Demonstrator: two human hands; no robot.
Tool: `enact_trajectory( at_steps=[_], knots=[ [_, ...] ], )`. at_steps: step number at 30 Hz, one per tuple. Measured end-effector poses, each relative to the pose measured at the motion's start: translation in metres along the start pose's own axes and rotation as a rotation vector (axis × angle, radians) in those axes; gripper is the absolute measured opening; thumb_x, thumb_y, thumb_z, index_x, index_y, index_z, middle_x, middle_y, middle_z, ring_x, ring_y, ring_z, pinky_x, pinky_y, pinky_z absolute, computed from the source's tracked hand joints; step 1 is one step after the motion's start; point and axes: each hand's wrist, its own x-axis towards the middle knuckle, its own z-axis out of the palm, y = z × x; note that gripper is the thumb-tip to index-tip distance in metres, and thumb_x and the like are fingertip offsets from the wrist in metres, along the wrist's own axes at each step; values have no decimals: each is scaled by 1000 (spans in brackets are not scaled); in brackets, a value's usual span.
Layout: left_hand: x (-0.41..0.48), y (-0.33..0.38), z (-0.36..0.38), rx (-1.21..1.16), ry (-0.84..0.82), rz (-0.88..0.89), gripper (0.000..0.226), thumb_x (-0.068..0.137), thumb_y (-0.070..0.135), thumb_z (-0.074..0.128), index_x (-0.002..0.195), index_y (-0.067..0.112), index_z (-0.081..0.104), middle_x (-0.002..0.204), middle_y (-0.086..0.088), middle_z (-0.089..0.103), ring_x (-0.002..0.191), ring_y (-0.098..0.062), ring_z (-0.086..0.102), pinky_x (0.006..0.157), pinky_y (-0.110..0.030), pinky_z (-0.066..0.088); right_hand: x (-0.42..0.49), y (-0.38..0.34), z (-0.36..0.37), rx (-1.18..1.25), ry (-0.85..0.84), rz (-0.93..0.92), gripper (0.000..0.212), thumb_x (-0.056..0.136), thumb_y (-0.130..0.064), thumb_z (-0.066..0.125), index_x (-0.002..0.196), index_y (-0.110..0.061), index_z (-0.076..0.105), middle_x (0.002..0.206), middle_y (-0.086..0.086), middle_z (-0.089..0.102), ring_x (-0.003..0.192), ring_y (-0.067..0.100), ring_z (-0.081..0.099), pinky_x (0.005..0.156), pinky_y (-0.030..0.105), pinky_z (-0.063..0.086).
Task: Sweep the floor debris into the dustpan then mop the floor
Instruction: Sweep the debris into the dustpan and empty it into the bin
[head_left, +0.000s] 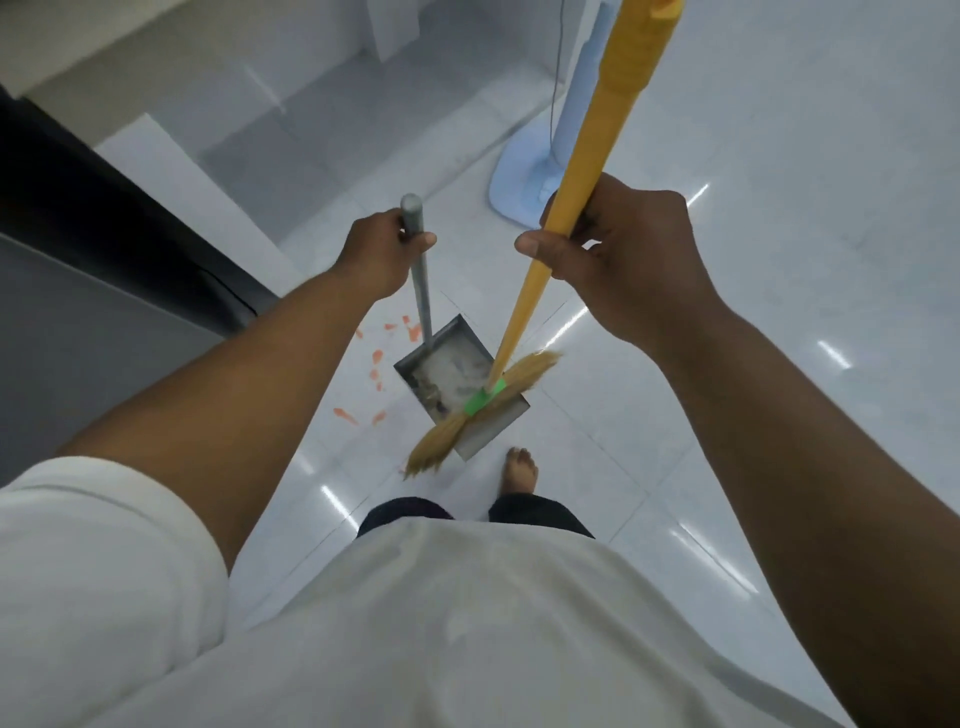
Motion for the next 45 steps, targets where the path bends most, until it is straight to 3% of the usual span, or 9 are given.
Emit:
enact_trajectory(
  at_steps=[2, 8, 17, 23, 27, 31, 35, 40, 45],
  knots=[
    [20, 15, 0, -15, 23, -14, 36, 96, 40, 58, 119, 15, 65, 107, -4, 62, 90, -22, 55, 78, -27, 40, 25, 17, -9, 20, -5, -23, 29, 87, -36, 69, 88, -7, 65, 74, 1, 67, 71, 10, 66, 70, 17, 54],
    [84, 44, -5, -136, 85, -65, 31, 93, 34, 63, 116, 14, 67, 115, -7, 67, 105, -26, 62, 93, -32, 49, 100, 53, -14, 42, -29, -43, 30, 84, -41, 71, 91, -12, 66, 74, -4, 66, 69, 5, 64, 68, 7, 49],
    [215, 46, -27, -227, 106, -75, 21, 89, 36, 68, 109, 29, 68, 98, 10, 62, 85, -7, 56, 68, -9, 35, 239, 93, 23, -21, -106, -130, 31, 85, -43, 69, 88, -12, 65, 73, -3, 67, 69, 7, 63, 69, 4, 44],
    [297, 31, -42, -179, 64, -93, 10, 90, 32, 67, 99, 27, 65, 98, 7, 63, 88, -12, 57, 78, -18, 37, 339, 123, 65, -56, -155, -165, 36, 88, -43, 66, 90, -7, 65, 76, 3, 69, 70, 13, 65, 69, 16, 48],
    [349, 15, -37, -201, 65, -119, 17, 92, 27, 65, 106, 19, 67, 100, 3, 62, 87, -13, 56, 67, -17, 41, 396, 148, 100, -97, -197, -166, 35, 88, -43, 64, 92, -8, 63, 76, 6, 69, 70, 18, 66, 68, 16, 44],
    [396, -9, -22, -167, 82, -86, 18, 93, 23, 63, 109, 14, 66, 98, 4, 60, 87, -11, 54, 57, 1, 33, 439, 175, 140, -93, -259, -173, 36, 89, -43, 64, 95, -8, 62, 78, 8, 68, 71, 19, 64, 67, 17, 44],
    [437, -32, -8, -114, 100, -71, 21, 93, 25, 62, 108, 12, 66, 97, 4, 61, 88, -11, 54, 68, -6, 34, 475, 199, 180, -95, -288, -160, 34, 88, -44, 64, 94, -11, 61, 76, 4, 64, 67, 14, 59, 61, 4, 37],
    [474, -56, 0, -113, 72, -112, 25, 93, 29, 61, 112, 15, 65, 114, -5, 68, 105, -23, 61, 92, -27, 47, 505, 220, 222, -104, -299, -168, 33, 89, -44, 64, 96, -12, 61, 77, 3, 63, 64, 11, 56, 60, 0, 37],
    [495, -66, 0, -206, 86, -156, 18, 92, 24, 63, 108, 15, 62, 114, -11, 65, 107, -30, 60, 98, -36, 49, 524, 226, 249, -108, -318, -189, 31, 89, -42, 64, 95, -12, 61, 77, 3, 64, 64, 11, 58, 60, 5, 39]
  ],
)
